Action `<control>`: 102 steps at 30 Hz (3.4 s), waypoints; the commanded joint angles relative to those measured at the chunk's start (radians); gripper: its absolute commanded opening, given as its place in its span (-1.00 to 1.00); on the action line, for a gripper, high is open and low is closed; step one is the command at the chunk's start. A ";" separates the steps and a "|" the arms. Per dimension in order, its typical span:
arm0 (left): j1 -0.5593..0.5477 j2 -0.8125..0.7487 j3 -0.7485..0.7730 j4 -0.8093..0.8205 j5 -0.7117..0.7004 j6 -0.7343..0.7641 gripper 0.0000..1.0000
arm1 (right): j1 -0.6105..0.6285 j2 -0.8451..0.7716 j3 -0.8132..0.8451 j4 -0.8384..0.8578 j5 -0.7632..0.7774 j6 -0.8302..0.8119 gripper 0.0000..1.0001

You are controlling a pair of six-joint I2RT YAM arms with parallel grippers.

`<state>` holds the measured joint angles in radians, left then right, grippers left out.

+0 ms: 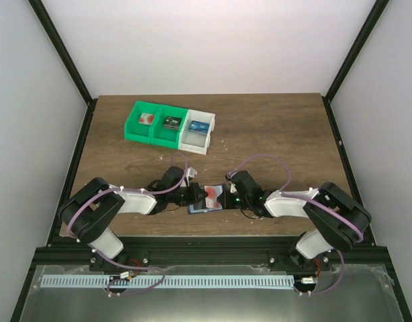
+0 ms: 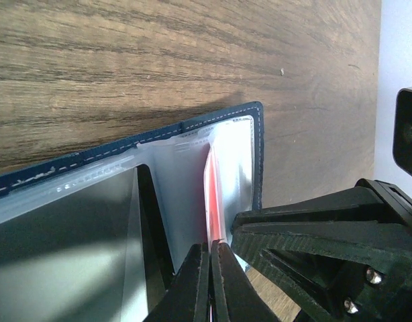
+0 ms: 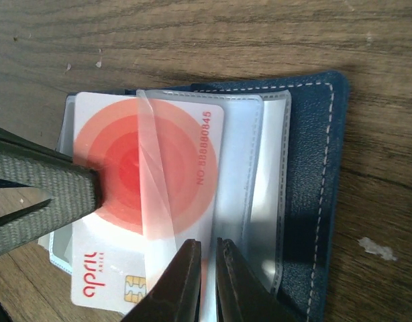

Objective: Take the credit cards out of the card holder

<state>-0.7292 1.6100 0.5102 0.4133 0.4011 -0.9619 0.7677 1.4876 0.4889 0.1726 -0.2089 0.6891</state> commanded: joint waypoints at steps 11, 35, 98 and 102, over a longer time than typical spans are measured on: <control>0.037 -0.199 -0.012 -0.247 0.020 0.034 -1.00 | -0.013 0.035 0.013 -0.135 0.042 -0.037 -0.81; 0.123 -0.454 0.019 -0.372 0.514 0.247 -1.00 | -0.094 -0.322 0.400 -0.646 -0.443 -0.398 -0.30; 0.168 -0.901 -0.033 -0.154 0.109 -0.201 0.39 | -0.176 -0.369 0.126 0.350 -0.459 0.540 -0.99; 0.168 -0.875 -0.050 -0.104 0.116 -0.236 0.39 | -0.141 -0.358 0.137 0.412 -0.338 0.603 -0.99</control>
<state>-0.5644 0.7200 0.4786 0.2047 0.5396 -1.1164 0.5961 1.1271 0.6079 0.4099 -0.7040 1.1439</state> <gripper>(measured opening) 0.695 0.015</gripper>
